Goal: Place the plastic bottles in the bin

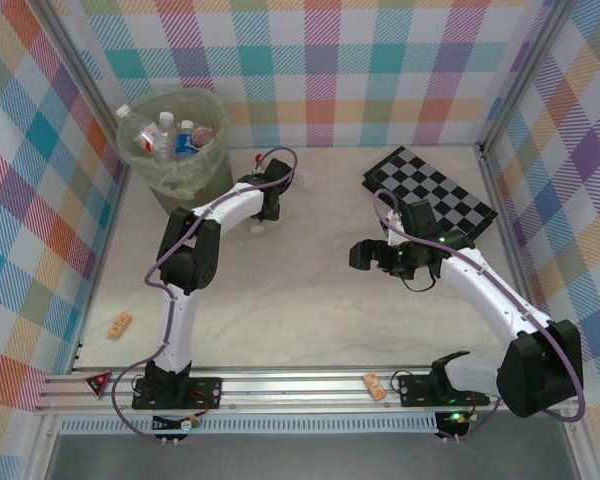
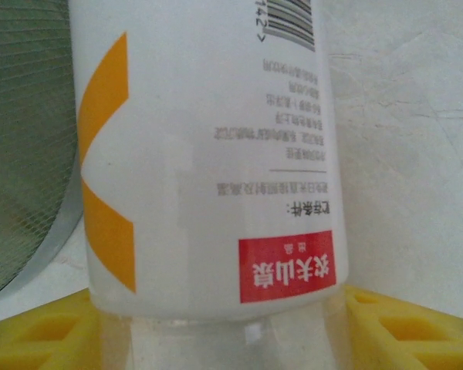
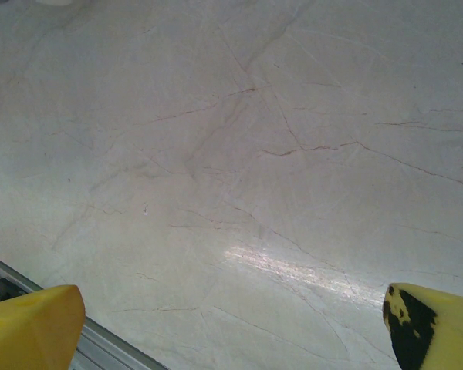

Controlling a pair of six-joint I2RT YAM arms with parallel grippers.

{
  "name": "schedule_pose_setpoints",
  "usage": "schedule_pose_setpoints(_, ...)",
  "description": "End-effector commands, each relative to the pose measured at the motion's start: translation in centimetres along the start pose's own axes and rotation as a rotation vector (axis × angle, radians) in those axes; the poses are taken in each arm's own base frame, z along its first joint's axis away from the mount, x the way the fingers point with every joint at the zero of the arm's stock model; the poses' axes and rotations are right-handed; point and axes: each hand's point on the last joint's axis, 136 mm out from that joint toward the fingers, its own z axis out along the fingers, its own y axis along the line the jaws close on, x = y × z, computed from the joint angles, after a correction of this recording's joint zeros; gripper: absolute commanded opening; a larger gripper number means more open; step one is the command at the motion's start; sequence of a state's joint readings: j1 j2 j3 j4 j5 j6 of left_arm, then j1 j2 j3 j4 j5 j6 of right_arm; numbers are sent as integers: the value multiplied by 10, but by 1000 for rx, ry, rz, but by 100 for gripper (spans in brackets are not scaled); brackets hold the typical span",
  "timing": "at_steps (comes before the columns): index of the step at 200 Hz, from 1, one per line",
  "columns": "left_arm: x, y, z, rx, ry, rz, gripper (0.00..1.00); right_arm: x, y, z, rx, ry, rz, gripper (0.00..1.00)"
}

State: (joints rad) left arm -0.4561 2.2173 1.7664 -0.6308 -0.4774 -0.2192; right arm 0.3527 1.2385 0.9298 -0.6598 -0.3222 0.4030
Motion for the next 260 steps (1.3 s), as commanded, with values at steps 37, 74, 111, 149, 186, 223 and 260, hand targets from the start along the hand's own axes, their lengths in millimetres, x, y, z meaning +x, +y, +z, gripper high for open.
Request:
schedule_pose_setpoints(37,-20,-7,-113,128,-132,49,59,-3,3,-3,-5,-15,-23,99)
schedule_pose_setpoints(74,-23,-22,-187,299,-182,129,59,-4,3,-3,-1,-17,-31,99)
schedule_pose_setpoints(111,-37,-29,-281,627,-286,158,56,-5,2,2,-4,-10,-25,99)
schedule_pose_setpoints(149,-77,23,-330,787,-391,37,53,-4,2,4,-11,-3,-21,99)
schedule_pose_setpoints(186,-128,112,-313,691,-471,-205,49,-3,1,1,0,-9,-26,99)
schedule_pose_setpoints(223,-155,183,-269,468,-481,-352,48,-2,0,1,5,-10,-30,99)
schedule_pose_setpoints(260,-177,235,-235,314,-494,-454,48,-1,-1,0,8,-12,-35,99)
